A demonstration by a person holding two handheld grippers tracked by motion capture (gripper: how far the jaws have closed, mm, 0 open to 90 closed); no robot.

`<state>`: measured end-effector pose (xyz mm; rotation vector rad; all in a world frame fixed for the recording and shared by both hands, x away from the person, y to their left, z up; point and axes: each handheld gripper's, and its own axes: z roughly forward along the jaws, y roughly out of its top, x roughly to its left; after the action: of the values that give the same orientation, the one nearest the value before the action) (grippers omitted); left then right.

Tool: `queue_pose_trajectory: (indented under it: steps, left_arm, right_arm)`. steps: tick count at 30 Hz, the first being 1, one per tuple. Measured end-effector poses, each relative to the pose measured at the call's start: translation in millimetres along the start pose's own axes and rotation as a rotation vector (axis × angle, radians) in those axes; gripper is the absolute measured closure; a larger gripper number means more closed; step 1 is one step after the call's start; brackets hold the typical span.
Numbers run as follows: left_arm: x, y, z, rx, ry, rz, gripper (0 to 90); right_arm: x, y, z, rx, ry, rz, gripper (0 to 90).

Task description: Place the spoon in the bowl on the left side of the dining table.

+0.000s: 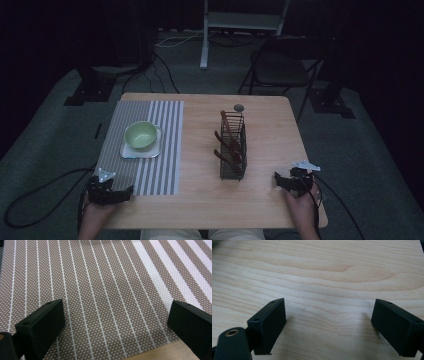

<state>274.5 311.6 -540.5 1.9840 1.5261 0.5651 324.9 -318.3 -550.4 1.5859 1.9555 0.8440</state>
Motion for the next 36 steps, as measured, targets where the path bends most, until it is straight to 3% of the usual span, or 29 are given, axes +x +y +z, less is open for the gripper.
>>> queue_pose_trajectory:
  steps: [6, 17, 21, 32, 36]
  left_arm:
    - [0.0, 2.2, -3.5, -0.013, -0.011, -0.014, 1.3]
    - [-13.2, 11.0, -4.6, -0.02, -0.031, 0.022, 1.9]
    - [-20.3, 17.0, -3.2, -0.028, -0.064, 0.039, 1.9]
    - [-37.7, 30.8, 1.4, -0.031, -0.103, 0.074, 1.9]
    - [-46.6, 36.0, 4.6, -0.02, -0.134, 0.105, 1.9]
  right_arm:
    - [0.0, 0.0, 0.0, 0.0, 0.0, 0.0, 11.8]
    - [0.0, 0.0, 0.0, 0.0, 0.0, 0.0, 11.8]
    - [0.0, 0.0, 0.0, 0.0, 0.0, 0.0, 11.8]
    - [0.0, 0.0, 0.0, 0.0, 0.0, 0.0, 11.8]
    - [0.0, 0.0, 0.0, 0.0, 0.0, 0.0, 11.8]
